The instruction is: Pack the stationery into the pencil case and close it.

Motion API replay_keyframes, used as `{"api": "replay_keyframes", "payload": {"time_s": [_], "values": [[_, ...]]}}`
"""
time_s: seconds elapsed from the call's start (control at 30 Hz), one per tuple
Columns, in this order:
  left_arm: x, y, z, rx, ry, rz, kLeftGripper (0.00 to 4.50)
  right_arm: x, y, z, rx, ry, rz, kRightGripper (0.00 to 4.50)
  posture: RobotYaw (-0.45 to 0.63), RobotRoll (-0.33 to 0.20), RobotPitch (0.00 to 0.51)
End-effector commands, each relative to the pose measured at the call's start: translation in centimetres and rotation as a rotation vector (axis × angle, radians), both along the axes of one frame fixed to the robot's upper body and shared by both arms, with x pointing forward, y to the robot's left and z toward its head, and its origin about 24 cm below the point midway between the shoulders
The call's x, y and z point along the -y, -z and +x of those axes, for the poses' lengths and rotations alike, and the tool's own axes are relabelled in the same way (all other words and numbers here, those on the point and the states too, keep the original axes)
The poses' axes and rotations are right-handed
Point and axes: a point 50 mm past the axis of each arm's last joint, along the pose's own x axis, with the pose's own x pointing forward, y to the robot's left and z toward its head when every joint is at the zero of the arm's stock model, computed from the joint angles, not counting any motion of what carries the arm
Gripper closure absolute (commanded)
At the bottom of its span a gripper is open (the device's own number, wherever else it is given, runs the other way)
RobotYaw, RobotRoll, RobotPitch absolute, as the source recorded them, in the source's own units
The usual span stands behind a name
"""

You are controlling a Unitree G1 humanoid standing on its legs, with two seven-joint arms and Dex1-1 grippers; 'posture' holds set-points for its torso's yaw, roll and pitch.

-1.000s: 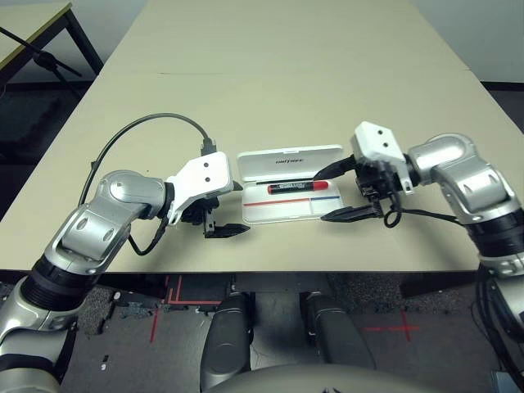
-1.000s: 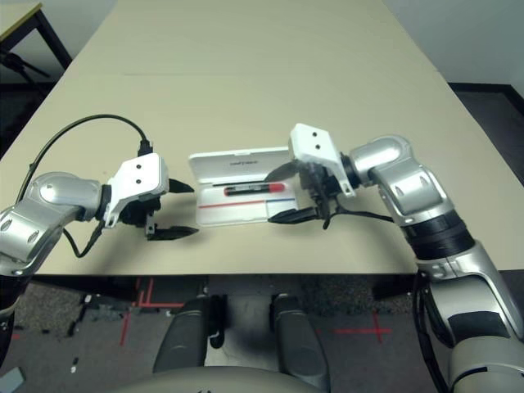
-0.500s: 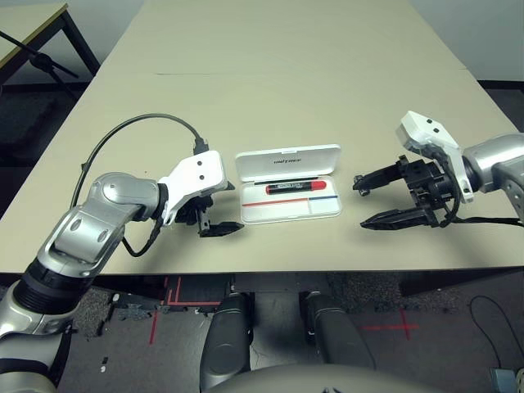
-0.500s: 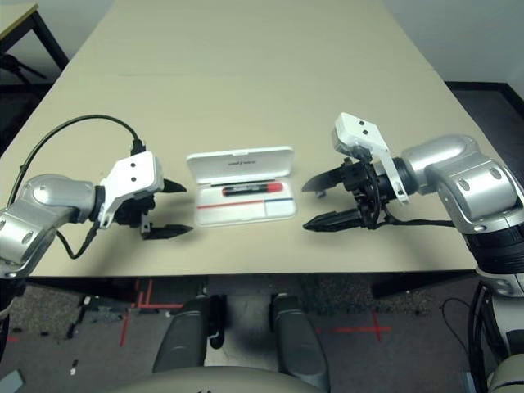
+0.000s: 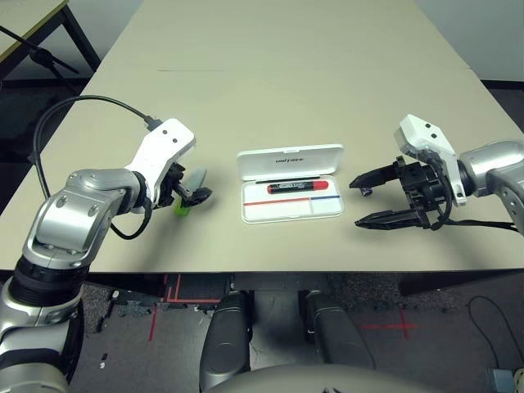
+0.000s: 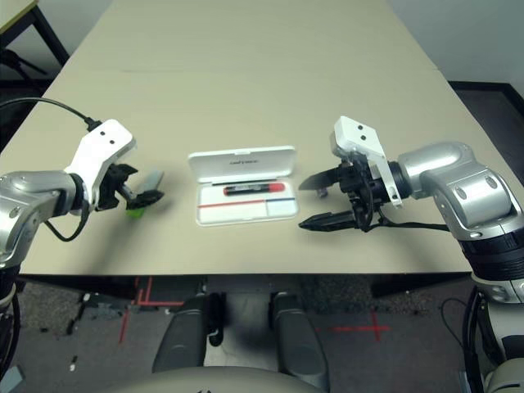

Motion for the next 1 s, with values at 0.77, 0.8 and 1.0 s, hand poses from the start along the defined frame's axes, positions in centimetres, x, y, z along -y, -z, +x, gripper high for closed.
{"api": "replay_keyframes", "payload": {"time_s": [0.77,0.8,1.0], "values": [[0.4,3.7,1.8,-0.083,-0.134,-0.056,0.39,-0.8,0.6,0.5,0.064,-0.032,0.001,0.00,0.08,0.000,0.168],[0.4,3.7,1.8,-0.083,-0.133,-0.056,0.59,-0.9,0.6,0.5,0.067,-0.032,0.002,0.00,0.08,0.000,0.168],[0.4,3.9,1.6,-0.085,-0.116,-0.044,2.80,-0.9,0.5,0.8,0.078,-0.034,0.003,0.00,0.08,0.000,0.168]]}}
